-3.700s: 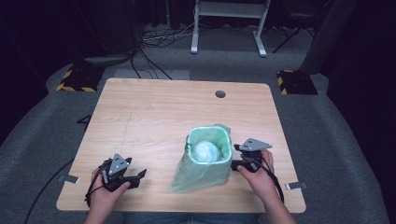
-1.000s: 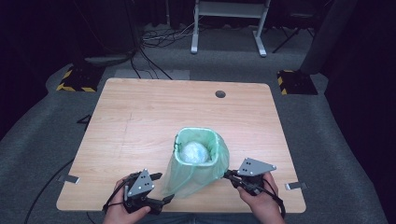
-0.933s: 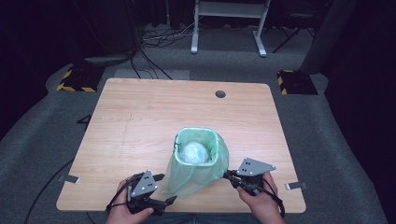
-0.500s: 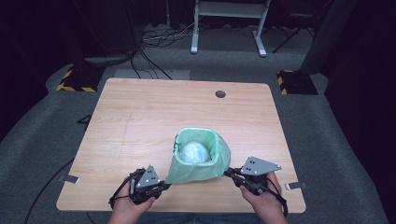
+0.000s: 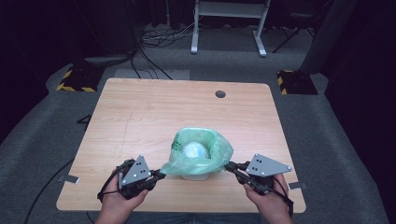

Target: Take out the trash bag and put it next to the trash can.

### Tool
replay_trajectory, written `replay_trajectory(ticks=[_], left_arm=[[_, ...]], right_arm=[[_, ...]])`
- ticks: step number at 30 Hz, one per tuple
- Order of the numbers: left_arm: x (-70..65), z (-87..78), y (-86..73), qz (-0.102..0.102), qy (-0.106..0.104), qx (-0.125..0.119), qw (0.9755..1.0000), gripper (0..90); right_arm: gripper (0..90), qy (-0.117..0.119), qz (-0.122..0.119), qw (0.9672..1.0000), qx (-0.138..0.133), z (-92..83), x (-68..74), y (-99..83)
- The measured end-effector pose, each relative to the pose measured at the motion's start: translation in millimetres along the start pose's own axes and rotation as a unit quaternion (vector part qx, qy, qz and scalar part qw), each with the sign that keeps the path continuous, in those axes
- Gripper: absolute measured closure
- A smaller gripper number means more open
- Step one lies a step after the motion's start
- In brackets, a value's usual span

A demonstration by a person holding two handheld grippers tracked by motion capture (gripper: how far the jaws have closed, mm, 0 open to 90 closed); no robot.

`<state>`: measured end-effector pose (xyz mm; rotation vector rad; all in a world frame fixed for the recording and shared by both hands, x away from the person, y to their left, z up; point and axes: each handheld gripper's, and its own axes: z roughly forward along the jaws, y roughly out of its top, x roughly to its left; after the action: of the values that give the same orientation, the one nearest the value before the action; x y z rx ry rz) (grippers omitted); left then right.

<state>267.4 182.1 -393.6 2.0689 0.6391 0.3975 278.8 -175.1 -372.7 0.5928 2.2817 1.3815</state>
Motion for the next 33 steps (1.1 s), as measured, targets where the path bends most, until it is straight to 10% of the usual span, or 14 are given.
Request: replay_trajectory(ticks=[25, 33], left_arm=[[55.0, 34.2, 28.8, -0.018, 0.049, -0.009, 0.9986, 88.1], [60.7, 49.0, 21.6, -0.041, 0.031, -0.007, 0.9987, 89.4]], right_arm=[[90.0, -0.045, 0.007, 0.9988, 0.018, 43.5, -61.4, 13.6], [90.0, -0.036, 0.024, 0.9984, 0.038, 62.5, -69.8, 0.9]])
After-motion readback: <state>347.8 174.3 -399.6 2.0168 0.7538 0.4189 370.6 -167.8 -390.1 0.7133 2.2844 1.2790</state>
